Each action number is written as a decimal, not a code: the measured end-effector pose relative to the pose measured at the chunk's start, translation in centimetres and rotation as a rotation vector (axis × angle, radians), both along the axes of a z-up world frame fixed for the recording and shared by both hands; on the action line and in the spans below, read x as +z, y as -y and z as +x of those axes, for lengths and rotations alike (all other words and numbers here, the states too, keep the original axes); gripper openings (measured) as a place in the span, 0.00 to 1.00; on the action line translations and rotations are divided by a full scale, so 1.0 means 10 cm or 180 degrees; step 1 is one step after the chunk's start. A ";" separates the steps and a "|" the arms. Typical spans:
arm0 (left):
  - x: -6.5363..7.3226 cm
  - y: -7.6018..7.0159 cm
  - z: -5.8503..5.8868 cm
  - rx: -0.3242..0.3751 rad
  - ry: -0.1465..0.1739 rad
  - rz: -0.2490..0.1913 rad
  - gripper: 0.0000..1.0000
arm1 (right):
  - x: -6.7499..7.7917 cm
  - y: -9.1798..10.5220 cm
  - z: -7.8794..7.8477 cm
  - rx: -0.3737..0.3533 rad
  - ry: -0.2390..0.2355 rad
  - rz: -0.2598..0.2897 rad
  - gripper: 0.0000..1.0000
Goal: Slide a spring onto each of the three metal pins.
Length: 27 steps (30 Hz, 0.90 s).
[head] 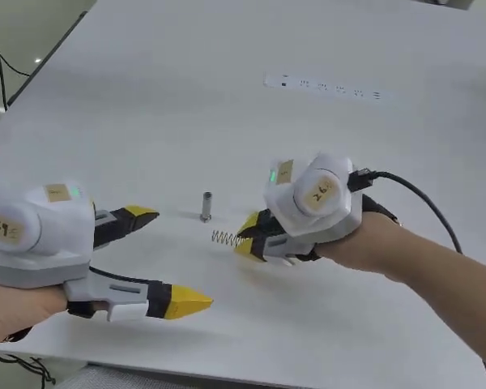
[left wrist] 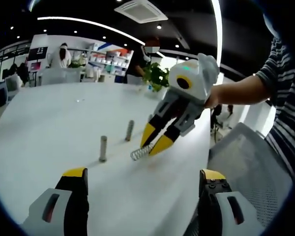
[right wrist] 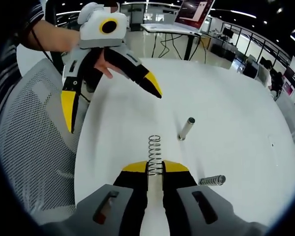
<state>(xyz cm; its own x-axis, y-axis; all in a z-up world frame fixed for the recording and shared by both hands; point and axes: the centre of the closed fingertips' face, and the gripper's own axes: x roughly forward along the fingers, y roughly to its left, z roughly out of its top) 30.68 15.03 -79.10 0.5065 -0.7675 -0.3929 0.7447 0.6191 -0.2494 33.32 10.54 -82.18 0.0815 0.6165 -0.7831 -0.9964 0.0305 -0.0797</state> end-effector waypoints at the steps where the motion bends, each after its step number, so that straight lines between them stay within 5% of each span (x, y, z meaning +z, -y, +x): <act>1: 0.00 0.02 -0.01 -0.0024 -0.0004 -0.0009 0.88 | 0.01 0.02 -0.01 0.0005 0.0007 0.0000 0.08; 17: 0.03 0.35 -0.01 -0.0378 -0.0024 -0.0031 0.75 | 0.15 0.21 -0.08 0.0109 0.0152 0.0050 0.08; 27: 0.03 0.49 0.03 -0.0559 0.0030 0.0013 0.51 | 0.24 0.25 -0.16 0.0260 0.0165 0.0075 0.07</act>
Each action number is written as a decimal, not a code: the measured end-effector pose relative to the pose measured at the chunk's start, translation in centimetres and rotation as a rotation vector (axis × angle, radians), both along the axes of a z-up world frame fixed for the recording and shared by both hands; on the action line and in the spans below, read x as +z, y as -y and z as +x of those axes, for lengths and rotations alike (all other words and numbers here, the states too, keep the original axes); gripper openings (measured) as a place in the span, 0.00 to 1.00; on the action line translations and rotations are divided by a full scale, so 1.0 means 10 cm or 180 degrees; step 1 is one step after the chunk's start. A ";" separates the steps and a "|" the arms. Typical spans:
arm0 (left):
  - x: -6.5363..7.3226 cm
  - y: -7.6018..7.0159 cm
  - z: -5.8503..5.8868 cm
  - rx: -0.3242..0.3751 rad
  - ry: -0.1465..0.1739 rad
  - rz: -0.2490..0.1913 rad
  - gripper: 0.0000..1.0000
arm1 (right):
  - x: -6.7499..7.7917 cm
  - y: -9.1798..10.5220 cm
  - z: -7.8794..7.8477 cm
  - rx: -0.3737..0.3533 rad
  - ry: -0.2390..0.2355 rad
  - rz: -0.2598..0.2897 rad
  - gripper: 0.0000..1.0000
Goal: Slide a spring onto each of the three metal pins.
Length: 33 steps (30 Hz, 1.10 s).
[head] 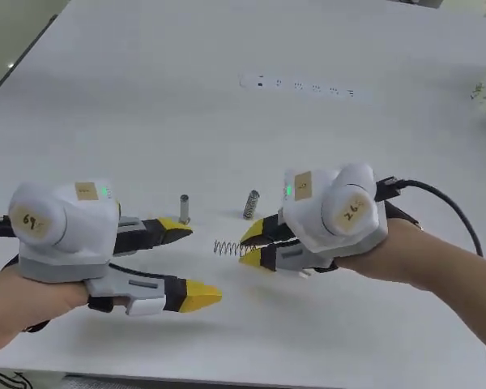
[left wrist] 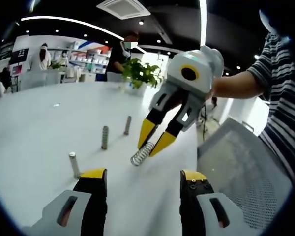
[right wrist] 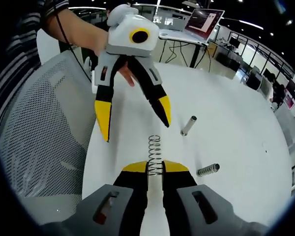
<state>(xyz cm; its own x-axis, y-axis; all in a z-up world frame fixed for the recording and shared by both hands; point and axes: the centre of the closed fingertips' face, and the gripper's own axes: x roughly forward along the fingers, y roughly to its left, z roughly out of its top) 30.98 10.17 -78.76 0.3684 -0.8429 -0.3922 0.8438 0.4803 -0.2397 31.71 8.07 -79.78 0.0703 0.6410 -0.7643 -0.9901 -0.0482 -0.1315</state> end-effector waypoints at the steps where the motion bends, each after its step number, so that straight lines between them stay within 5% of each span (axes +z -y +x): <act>1: 0.00 0.01 0.01 -0.0012 0.0002 -0.0001 0.48 | 0.00 0.00 0.00 0.0001 0.0008 0.0002 0.07; 10: 0.08 0.10 0.13 -0.0041 0.0062 -0.0105 0.36 | 0.04 0.00 0.01 0.0020 0.0032 0.0030 0.07; 21: 0.11 0.20 0.11 -0.0160 0.0051 -0.0169 0.18 | 0.11 0.01 -0.03 0.0069 0.0057 0.0069 0.07; 33: 0.18 0.23 0.09 -0.0270 0.0169 -0.0204 0.05 | 0.16 0.00 -0.05 0.0091 0.0037 0.0130 0.07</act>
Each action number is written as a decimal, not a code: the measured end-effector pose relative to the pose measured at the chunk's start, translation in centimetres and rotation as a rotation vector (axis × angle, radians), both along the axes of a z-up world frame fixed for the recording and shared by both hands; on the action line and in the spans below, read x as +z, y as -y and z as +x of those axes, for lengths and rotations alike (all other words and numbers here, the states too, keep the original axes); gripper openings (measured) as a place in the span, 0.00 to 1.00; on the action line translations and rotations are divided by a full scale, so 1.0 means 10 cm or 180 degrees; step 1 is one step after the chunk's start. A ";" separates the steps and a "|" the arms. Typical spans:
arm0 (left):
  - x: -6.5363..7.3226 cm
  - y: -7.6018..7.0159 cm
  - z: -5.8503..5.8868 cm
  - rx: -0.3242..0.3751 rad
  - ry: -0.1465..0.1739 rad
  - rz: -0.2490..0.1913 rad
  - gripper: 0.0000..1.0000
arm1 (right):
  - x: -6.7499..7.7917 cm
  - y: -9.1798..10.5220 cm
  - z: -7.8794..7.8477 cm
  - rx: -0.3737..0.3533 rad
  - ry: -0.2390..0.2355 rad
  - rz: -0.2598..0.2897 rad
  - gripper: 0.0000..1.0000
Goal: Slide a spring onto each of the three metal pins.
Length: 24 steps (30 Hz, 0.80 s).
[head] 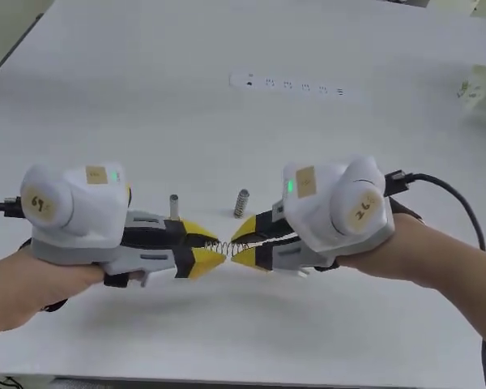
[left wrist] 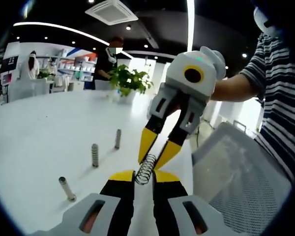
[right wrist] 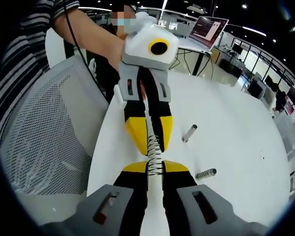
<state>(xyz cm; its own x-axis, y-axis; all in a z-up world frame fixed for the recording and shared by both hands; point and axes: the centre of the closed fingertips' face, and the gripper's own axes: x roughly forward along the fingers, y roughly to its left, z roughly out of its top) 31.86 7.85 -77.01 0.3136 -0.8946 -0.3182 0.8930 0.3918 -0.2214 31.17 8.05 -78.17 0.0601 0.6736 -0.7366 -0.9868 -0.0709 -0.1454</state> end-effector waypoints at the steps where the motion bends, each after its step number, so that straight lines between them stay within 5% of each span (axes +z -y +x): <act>1: 0.00 0.00 0.00 0.0000 -0.0008 -0.0011 0.05 | 0.01 0.00 0.00 -0.0015 -0.0024 0.0020 0.07; 12: 0.04 0.03 -0.04 -0.0164 0.0132 -0.0002 0.02 | 0.02 0.04 -0.01 -0.0005 -0.0026 0.0022 0.07; 24: 0.02 0.05 -0.12 -0.0335 0.0078 0.0041 0.01 | -0.05 0.14 -0.04 -0.0174 -0.0183 0.0006 0.14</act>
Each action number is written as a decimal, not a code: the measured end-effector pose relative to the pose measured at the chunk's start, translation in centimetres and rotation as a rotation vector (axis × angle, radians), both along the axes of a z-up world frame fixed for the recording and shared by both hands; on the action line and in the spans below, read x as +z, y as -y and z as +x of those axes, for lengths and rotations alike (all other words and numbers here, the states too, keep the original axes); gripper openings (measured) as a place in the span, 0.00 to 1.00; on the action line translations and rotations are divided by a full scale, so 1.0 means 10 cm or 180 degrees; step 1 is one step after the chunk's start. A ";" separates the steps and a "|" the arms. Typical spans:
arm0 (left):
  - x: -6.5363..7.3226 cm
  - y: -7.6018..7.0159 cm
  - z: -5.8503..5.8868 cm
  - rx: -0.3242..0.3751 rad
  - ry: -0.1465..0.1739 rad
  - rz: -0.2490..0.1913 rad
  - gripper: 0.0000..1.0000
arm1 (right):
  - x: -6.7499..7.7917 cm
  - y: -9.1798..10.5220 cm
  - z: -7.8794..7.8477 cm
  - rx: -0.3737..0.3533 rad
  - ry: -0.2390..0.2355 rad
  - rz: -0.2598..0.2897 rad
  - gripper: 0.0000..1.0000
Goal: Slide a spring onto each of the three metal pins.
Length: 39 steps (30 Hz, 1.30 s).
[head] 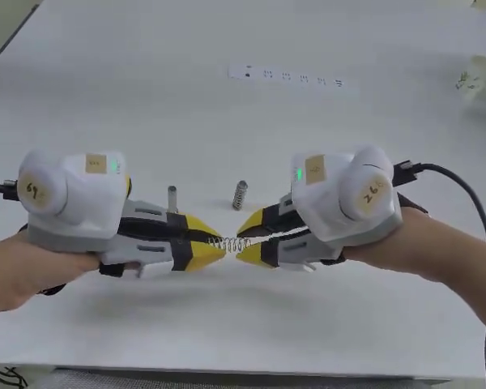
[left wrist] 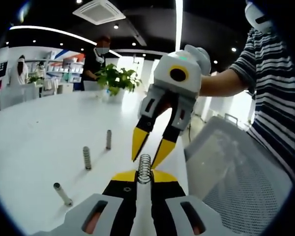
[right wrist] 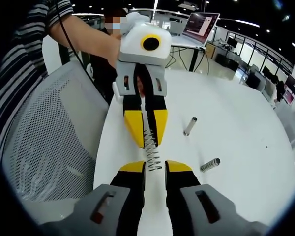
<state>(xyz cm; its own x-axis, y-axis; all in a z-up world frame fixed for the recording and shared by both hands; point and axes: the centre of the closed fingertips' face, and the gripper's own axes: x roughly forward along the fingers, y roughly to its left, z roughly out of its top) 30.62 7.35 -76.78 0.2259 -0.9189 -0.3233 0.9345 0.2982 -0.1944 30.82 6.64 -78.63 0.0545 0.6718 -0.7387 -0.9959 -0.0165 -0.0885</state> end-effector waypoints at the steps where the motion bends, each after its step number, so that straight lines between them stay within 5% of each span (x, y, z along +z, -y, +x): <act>1: 0.00 0.00 0.00 -0.0005 0.0003 0.0005 0.01 | -0.01 0.01 -0.02 0.0003 -0.0020 -0.0009 0.14; 15: 0.00 0.01 -0.05 -0.0047 -0.0062 0.0023 0.02 | -0.01 -0.02 -0.05 0.0058 -0.0021 0.0015 0.07; 27: -0.07 -0.03 -0.05 -0.0025 -0.0103 0.0075 0.02 | 0.16 -0.09 -0.08 0.0213 -0.0058 -0.0016 0.07; 33: -0.13 -0.07 -0.05 -0.0016 -0.0062 0.0181 0.02 | 0.25 -0.22 -0.13 0.0199 -0.0225 0.0176 0.07; 39: -0.16 -0.07 -0.05 -0.0015 -0.0054 0.0215 0.02 | 0.27 -0.28 -0.14 0.0211 -0.0211 0.0217 0.07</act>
<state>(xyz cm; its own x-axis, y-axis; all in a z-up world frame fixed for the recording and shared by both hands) 30.09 8.09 -78.34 0.2155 -0.8960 -0.3883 0.9327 0.3066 -0.1899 29.37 9.41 -75.90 -0.0393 0.7211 -0.6917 -0.9966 -0.0789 -0.0256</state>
